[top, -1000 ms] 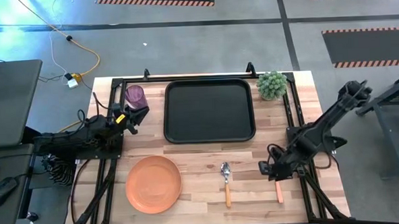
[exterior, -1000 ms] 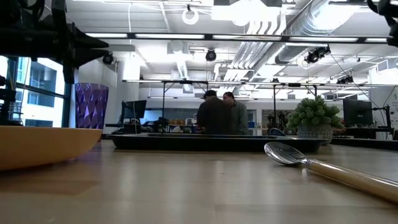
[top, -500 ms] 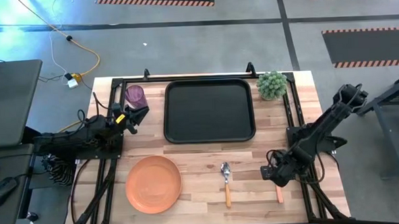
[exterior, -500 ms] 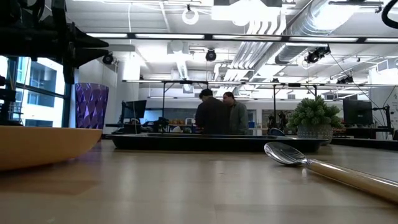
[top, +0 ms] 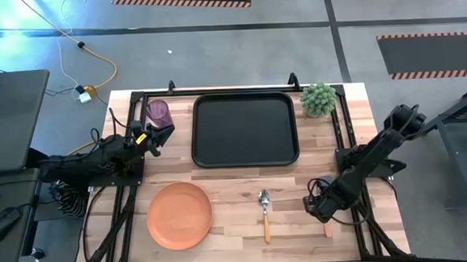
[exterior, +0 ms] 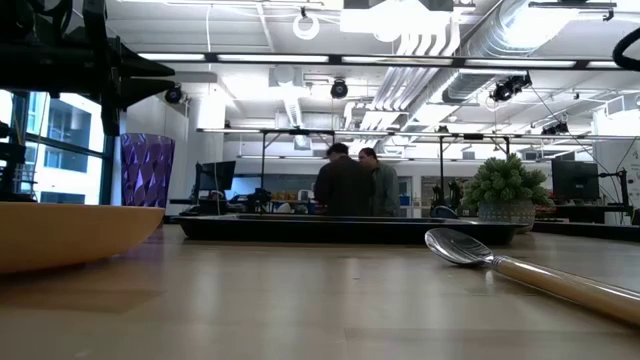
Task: Pick and place plate/cup/fork/spoon on tray
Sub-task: Put the orange fork on the tray
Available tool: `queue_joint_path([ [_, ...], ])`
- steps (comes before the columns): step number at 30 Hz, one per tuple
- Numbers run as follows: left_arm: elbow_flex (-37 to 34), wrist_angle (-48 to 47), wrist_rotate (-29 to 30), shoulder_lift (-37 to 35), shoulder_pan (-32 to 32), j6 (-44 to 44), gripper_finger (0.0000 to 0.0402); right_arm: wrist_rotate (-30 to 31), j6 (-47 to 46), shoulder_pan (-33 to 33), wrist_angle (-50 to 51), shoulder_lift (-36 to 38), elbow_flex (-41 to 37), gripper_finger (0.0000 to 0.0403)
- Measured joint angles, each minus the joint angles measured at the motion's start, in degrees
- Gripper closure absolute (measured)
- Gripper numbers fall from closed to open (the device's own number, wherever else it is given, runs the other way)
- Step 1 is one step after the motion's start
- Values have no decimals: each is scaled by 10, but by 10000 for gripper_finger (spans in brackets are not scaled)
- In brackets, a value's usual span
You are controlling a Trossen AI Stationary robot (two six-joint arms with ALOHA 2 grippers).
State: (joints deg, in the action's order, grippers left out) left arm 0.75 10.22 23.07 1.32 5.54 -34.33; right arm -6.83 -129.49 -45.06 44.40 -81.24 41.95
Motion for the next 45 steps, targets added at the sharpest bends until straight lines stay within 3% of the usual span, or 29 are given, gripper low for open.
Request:
queue_joint_path([
  [19,0,-2,0,0,0,0,326,-10,-14,-26,-36,-65,0,276],
  [32,0,-6,1,0,0,0,326,-7,-12,-25,-54,-68,1,380],
  [45,0,-6,1,0,0,0,326,-3,-15,-20,-59,-46,0,385],
])
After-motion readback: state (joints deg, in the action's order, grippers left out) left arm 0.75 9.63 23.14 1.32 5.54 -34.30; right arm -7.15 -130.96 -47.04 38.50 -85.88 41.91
